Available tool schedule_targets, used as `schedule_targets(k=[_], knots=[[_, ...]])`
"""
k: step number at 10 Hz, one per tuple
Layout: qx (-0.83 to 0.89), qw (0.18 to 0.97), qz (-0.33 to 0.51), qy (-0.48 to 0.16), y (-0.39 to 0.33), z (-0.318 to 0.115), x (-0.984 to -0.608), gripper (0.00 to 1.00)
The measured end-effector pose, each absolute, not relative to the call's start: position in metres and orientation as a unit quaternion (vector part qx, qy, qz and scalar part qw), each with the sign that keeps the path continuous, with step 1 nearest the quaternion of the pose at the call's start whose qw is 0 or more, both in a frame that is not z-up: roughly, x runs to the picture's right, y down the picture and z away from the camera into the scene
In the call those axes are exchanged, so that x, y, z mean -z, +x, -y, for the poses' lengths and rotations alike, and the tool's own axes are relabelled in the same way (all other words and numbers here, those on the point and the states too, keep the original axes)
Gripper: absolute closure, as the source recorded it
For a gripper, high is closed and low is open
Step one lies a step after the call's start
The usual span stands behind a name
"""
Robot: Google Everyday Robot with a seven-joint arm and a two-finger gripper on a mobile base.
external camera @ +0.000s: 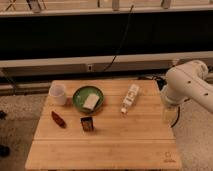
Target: Knock the eraser over
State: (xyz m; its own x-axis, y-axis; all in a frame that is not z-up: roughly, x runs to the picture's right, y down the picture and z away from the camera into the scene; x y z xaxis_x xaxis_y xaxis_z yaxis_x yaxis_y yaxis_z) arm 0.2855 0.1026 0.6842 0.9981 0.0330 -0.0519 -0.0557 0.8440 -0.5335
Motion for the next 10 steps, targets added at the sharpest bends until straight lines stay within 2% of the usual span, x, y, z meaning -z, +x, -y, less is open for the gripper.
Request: schedule_targets(k=[10], knots=[[0.023, 0.956, 0.009, -0.292, 0.232, -0.120, -0.697, 0.20]])
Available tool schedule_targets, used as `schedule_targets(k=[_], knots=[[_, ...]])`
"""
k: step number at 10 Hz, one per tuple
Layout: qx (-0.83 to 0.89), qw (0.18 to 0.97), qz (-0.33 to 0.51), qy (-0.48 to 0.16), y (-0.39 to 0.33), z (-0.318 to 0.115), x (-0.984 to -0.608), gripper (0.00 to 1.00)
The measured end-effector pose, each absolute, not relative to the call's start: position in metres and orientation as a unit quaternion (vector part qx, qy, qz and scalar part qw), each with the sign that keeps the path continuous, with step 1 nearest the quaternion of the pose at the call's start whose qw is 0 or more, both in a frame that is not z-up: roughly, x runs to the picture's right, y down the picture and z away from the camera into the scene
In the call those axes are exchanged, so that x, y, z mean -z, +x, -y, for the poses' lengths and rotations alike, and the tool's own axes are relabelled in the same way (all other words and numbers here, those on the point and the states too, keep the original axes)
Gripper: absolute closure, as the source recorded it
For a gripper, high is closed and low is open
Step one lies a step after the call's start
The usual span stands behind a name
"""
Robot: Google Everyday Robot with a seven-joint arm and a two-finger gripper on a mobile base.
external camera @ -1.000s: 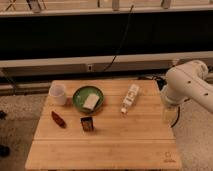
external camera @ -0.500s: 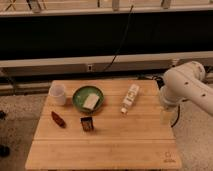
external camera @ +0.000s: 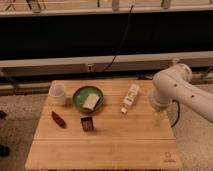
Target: Knock the eraser over
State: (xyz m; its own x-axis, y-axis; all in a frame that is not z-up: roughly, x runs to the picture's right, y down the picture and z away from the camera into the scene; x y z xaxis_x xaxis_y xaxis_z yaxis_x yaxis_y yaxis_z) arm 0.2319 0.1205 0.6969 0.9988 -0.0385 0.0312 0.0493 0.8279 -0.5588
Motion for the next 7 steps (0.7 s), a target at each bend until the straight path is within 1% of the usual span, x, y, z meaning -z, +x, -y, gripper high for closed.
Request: schedule_targets(k=[2, 7], knots=[[0.035, 0.955, 0.017, -0.295, 0.207, -0.126, -0.705, 0.20], [0.058, 0.953, 0.035, -0.296, 0.178, -0.136, -0.720, 0.20]])
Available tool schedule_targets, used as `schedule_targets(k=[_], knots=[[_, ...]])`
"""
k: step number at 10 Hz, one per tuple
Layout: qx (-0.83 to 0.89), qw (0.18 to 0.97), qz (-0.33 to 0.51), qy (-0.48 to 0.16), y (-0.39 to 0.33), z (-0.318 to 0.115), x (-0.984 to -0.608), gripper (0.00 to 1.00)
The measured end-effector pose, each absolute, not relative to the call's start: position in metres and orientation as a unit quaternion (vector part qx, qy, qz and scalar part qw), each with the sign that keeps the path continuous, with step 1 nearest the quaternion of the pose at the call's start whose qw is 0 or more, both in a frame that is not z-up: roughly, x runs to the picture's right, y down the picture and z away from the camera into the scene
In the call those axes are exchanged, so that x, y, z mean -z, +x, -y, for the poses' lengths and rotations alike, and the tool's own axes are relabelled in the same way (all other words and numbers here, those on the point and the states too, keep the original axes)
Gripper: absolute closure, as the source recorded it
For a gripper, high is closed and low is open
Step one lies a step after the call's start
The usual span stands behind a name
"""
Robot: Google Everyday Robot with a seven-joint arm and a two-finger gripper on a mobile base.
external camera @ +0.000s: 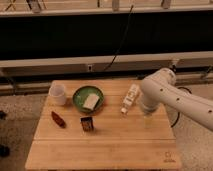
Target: Knock the eraser over
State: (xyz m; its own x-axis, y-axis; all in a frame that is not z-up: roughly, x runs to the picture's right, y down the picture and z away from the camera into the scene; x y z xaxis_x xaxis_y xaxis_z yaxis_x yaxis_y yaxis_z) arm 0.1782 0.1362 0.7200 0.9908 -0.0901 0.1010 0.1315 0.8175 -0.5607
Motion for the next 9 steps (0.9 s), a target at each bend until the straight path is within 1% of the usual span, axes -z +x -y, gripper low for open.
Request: schedule_targets(k=[9], knots=[[0.090, 0.947, 0.054, -0.305, 0.158, -0.147, -0.736, 0.20]])
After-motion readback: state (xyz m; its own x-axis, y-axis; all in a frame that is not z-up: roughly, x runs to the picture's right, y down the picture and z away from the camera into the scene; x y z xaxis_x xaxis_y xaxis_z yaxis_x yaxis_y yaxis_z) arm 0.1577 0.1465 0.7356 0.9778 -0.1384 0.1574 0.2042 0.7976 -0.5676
